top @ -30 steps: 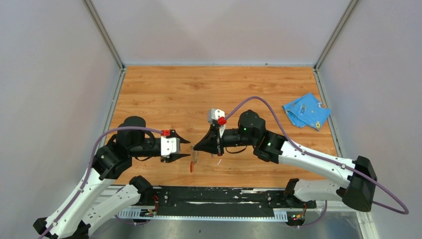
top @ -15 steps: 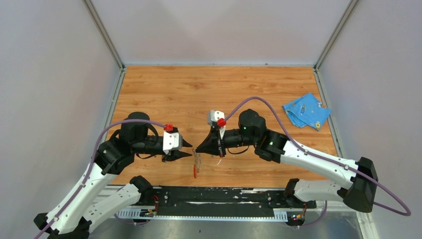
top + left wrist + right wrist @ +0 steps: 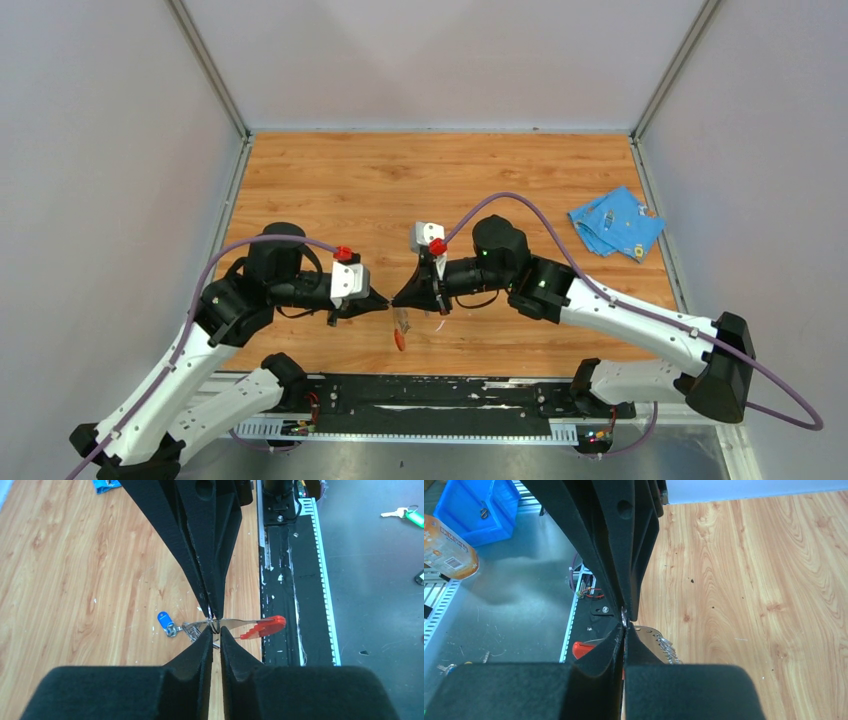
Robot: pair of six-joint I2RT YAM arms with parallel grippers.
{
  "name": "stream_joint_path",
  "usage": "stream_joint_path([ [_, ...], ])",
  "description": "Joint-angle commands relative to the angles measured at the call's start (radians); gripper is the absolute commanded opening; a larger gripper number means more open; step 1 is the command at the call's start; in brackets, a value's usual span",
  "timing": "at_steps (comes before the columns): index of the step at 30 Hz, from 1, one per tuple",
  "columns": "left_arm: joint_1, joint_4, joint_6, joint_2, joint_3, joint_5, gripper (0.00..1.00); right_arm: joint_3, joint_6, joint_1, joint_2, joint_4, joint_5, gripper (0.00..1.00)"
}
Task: Put the keys on the keyring
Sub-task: Adjust the keyring.
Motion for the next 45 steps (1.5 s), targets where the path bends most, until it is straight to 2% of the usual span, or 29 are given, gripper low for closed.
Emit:
stream_joint_path([
  [1,0.002,-0.012,-0.009,0.01,0.021,-0.008,0.11,0.054,-0.057,0.021,0.003,-0.028,0.005,0.0],
  [5,0.003,-0.012,-0.011,0.023,0.016,-0.008,0.09,0.077,-0.078,0.04,0.012,-0.057,0.017,0.0],
  [9,0.003,-0.012,-0.009,0.027,0.022,0.0,0.17,0.095,-0.095,0.05,0.017,-0.082,0.027,0.0],
  [12,0.003,-0.012,-0.019,0.023,0.024,0.002,0.17,0.099,-0.106,0.053,0.016,-0.082,0.04,0.0],
  [19,0.003,-0.012,-0.017,0.019,0.022,0.004,0.01,0.12,-0.13,0.064,0.024,-0.145,0.037,0.0],
  [24,0.003,-0.011,0.026,0.006,0.022,0.019,0.0,0.133,-0.147,0.072,0.022,-0.168,0.031,0.0],
  [25,0.003,-0.012,0.041,-0.001,0.023,0.009,0.0,0.132,-0.15,0.072,0.016,-0.168,0.03,0.04],
  [27,0.003,-0.013,0.099,-0.018,0.014,-0.012,0.0,0.119,-0.155,0.072,-0.008,-0.159,0.052,0.22],
  [31,0.002,-0.012,0.249,-0.069,-0.009,-0.019,0.0,0.075,-0.166,0.072,-0.089,-0.111,0.127,0.45],
  [33,0.001,-0.013,0.33,-0.096,-0.024,-0.018,0.0,0.061,-0.174,0.072,-0.124,-0.104,0.173,0.53],
  [38,0.0,-0.011,0.528,-0.168,-0.068,-0.01,0.0,0.017,-0.183,0.073,-0.198,-0.095,0.288,0.58],
  [45,-0.003,-0.012,0.538,-0.165,-0.055,-0.026,0.0,-0.008,-0.19,0.071,-0.231,-0.057,0.321,0.56],
])
